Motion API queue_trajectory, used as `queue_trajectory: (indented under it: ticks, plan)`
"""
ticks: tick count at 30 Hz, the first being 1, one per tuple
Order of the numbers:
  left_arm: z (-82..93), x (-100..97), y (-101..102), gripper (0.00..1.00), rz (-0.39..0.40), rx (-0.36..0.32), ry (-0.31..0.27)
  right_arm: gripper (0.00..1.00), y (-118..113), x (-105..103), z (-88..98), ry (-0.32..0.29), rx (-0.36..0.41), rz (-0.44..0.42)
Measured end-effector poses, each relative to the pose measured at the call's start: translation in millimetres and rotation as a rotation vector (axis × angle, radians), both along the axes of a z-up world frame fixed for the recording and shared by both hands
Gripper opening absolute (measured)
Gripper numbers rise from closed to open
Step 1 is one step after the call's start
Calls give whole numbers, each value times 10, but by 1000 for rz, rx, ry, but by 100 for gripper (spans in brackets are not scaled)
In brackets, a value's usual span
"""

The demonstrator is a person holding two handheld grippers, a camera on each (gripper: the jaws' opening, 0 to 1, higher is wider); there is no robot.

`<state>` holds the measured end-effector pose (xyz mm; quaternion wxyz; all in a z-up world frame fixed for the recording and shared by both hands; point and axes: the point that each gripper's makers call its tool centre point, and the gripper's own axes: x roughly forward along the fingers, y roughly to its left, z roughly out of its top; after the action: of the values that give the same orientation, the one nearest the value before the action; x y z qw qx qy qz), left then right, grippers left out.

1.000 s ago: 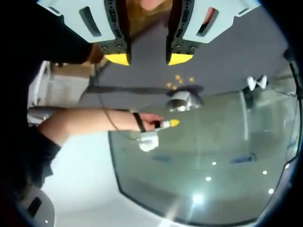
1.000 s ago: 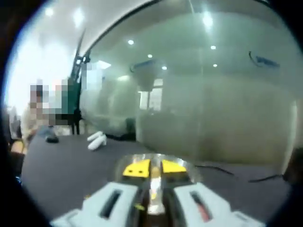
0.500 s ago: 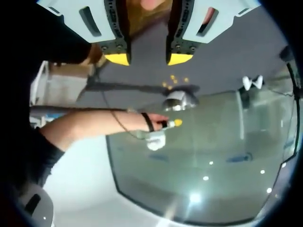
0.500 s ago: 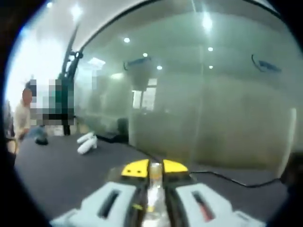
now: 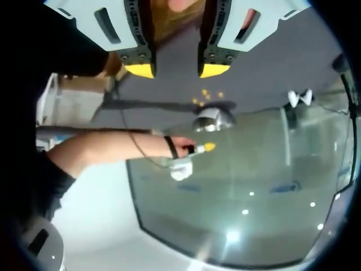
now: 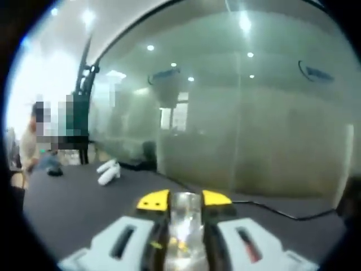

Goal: Pick up the QQ candy scattered on the table and place it into the stainless steel bowl on the table

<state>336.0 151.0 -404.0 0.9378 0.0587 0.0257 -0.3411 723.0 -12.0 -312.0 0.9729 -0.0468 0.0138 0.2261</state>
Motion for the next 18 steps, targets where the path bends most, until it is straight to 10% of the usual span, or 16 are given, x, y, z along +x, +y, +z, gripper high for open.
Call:
queue_trajectory:
  ticks: [18]
  plan:
    - [21,49,-166,32,-51,30,-13,20,-557,-1379,-367,-37,1,98]
